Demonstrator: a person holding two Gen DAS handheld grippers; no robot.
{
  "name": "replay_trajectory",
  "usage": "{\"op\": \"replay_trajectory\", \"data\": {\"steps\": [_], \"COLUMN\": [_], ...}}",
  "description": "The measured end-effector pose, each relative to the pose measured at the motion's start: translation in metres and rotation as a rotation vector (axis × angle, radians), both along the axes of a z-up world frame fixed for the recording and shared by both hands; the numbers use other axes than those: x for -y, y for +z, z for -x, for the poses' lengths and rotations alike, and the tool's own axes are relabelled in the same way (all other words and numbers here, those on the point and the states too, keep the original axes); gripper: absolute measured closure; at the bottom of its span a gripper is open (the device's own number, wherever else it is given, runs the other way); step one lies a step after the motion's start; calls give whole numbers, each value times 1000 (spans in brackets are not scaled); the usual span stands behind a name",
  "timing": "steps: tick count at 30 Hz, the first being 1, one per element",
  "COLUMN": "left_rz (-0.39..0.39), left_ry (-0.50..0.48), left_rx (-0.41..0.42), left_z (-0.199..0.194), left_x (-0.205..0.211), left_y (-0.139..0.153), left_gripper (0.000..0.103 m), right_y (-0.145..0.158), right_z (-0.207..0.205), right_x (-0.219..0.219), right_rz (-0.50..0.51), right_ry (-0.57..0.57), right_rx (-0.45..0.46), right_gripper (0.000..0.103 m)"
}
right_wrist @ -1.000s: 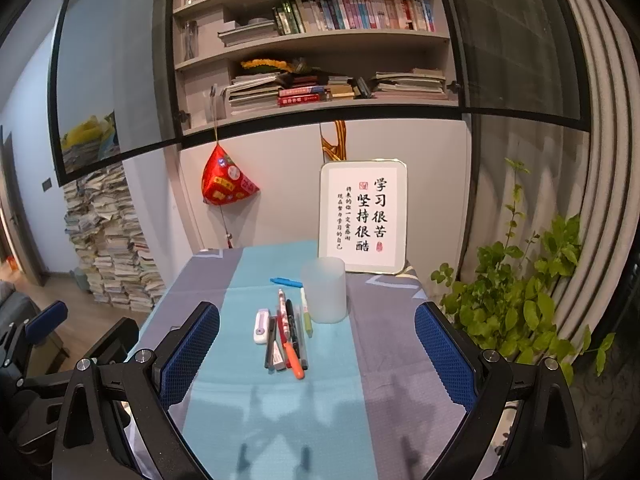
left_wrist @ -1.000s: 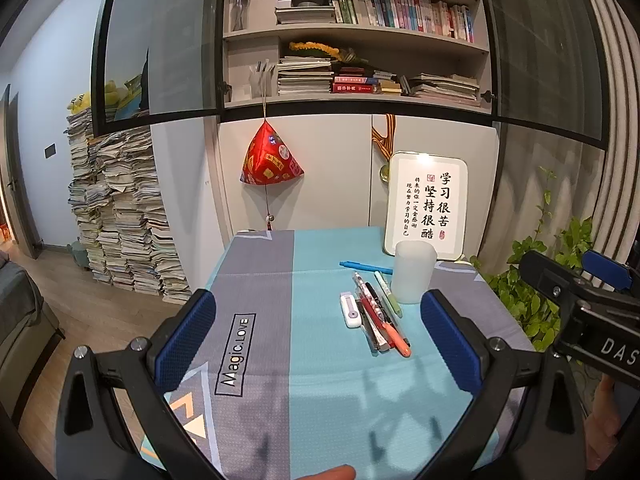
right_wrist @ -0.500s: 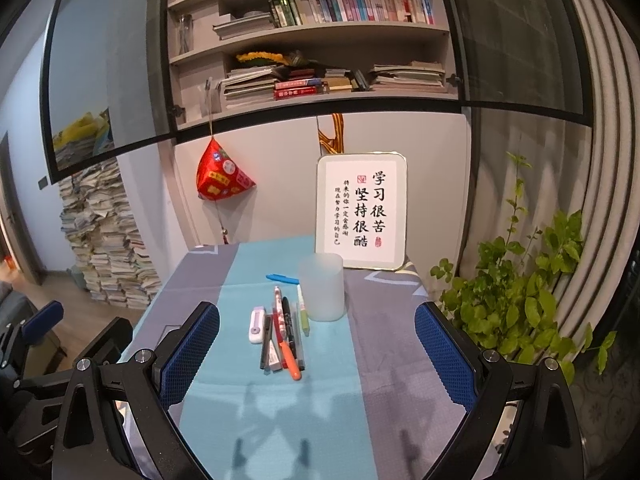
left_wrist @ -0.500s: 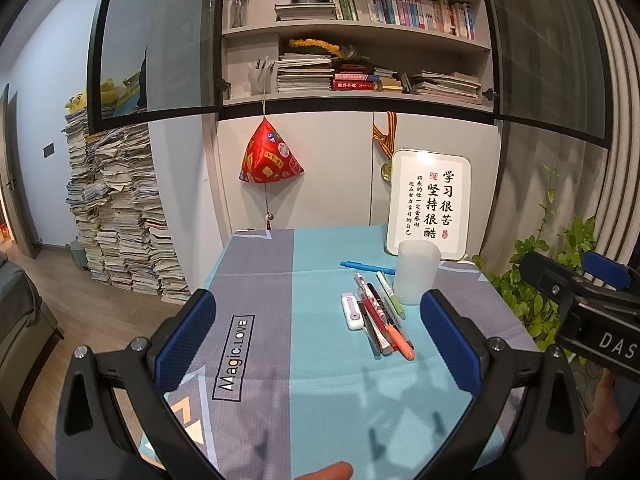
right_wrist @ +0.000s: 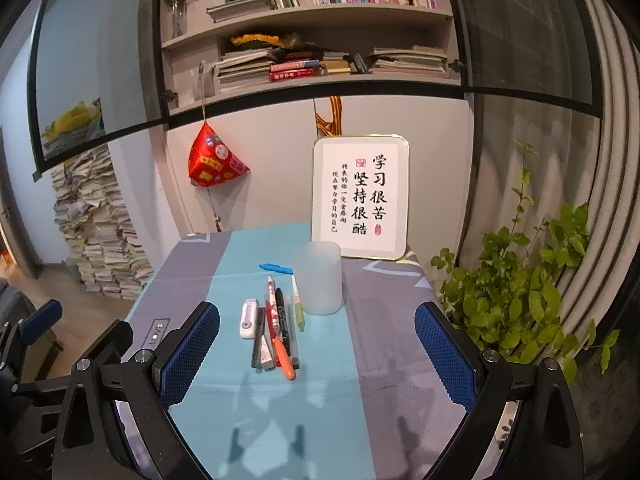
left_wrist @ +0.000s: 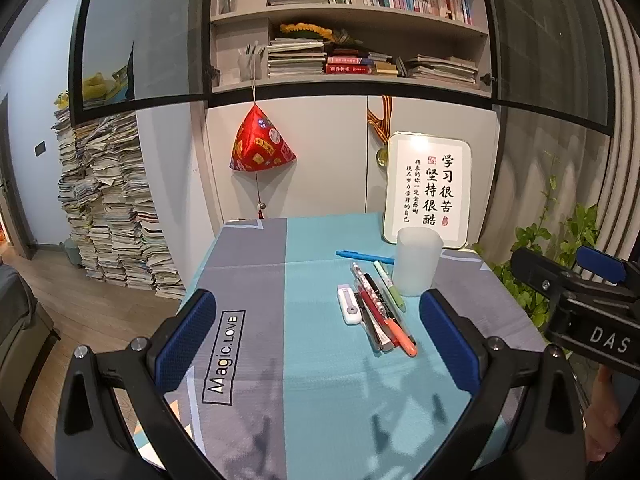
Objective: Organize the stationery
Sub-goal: 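Grasp the frosted cup with the right tool while the left tool approaches the pens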
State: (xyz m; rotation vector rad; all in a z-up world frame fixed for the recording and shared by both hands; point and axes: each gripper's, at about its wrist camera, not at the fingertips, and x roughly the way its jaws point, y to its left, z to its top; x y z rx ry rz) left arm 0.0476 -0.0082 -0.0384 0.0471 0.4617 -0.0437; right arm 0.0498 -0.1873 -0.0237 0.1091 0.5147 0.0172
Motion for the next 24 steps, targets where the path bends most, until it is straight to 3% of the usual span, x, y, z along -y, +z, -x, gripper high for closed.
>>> {"op": "replay_trajectory", "data": {"steps": [12, 24], "left_rz": [-1, 25], "left_ry": [24, 37], "left_rx": [-60, -186], "left_z": [-39, -107], "left_x": [-4, -13], "left_y": [-23, -64], "left_gripper": [3, 8], "right_y": [-22, -63], "right_z": [-45, -120], "right_x": [0, 2], "right_rz": [9, -1], "right_ry": [24, 72], "right_rx": [-67, -105], "right_gripper": [5, 5]}}
